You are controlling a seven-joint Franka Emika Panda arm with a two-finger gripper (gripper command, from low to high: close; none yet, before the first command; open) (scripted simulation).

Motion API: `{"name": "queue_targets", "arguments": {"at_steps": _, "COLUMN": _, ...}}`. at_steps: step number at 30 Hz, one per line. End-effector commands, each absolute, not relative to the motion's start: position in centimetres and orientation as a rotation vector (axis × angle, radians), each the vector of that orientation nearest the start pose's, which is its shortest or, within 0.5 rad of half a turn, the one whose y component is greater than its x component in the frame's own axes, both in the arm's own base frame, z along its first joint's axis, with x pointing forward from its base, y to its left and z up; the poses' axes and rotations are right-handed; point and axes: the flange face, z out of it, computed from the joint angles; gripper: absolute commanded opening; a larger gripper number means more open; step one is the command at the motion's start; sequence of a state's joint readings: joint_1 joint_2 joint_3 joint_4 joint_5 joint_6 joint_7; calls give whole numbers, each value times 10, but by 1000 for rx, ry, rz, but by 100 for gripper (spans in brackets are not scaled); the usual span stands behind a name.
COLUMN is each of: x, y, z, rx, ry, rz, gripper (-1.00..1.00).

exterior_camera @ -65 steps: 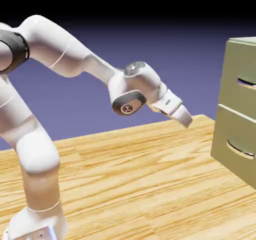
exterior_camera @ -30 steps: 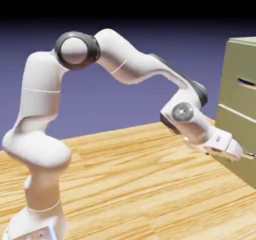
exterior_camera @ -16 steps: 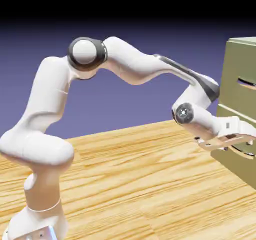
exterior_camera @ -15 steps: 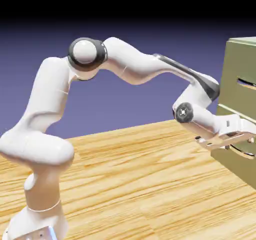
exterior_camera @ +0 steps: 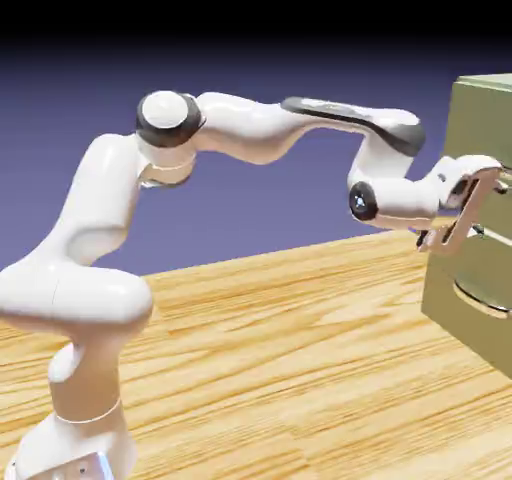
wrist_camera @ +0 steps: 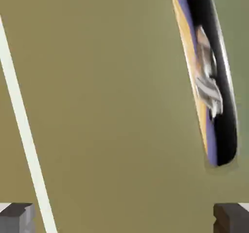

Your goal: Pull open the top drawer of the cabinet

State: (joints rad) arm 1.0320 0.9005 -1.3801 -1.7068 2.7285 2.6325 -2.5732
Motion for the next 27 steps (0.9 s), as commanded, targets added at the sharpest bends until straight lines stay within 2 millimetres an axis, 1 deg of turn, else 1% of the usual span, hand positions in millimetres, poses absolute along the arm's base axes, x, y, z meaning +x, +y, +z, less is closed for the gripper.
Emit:
{"name": "queue_targets", "arguments": {"at_steps": 1, "x": 672, "y": -35, "z": 447, "rx": -2570, "ry": -926, "rz": -2408, "gripper": 0}}
{"name": "queue_targets", "arguments": {"at_steps": 3, "x": 678, "y": -15, "z": 459, "rx": -2503, "ry": -1038, "rz": -2504, "gripper": 0}}
{"name": "queue_targets", "arguments": {"at_steps": 4, "x": 678, "y": -15, "z": 459, "rx": -2503, "ry": -1038, "rz": -2504, "gripper": 0}}
{"name": "queue_targets", "arguments": {"at_steps": 11, "x": 727, "y": -15, "z": 459, "rx": -2503, "ry": -1038, "rz": -2504, "gripper": 0}}
{"name": "queue_targets", "arguments": {"at_steps": 12, "x": 728, "y": -15, "z": 459, "rx": -2503, "ry": -1038, "rz": -2504, "gripper": 0}}
{"name": "queue_targets", "arguments": {"at_steps": 13, "x": 728, "y": -15, "z": 459, "rx": -2503, "ry": -1038, "rz": -2504, "gripper": -100}}
{"name": "queue_targets", "arguments": {"at_steps": 14, "x": 728, "y": -15, "z": 459, "rx": -2503, "ry": -1038, "rz": -2504, "gripper": -100}}
{"name": "queue_targets", "arguments": {"at_steps": 20, "x": 686, "y": -15, "z": 459, "rx": -2503, "ry": -1038, "rz": -2504, "gripper": -100}}
{"name": "queue_targets", "arguments": {"at_steps": 27, "x": 628, "y": -15, "z": 459, "rx": -2503, "ry": -1038, "rz": -2504, "gripper": -100}}
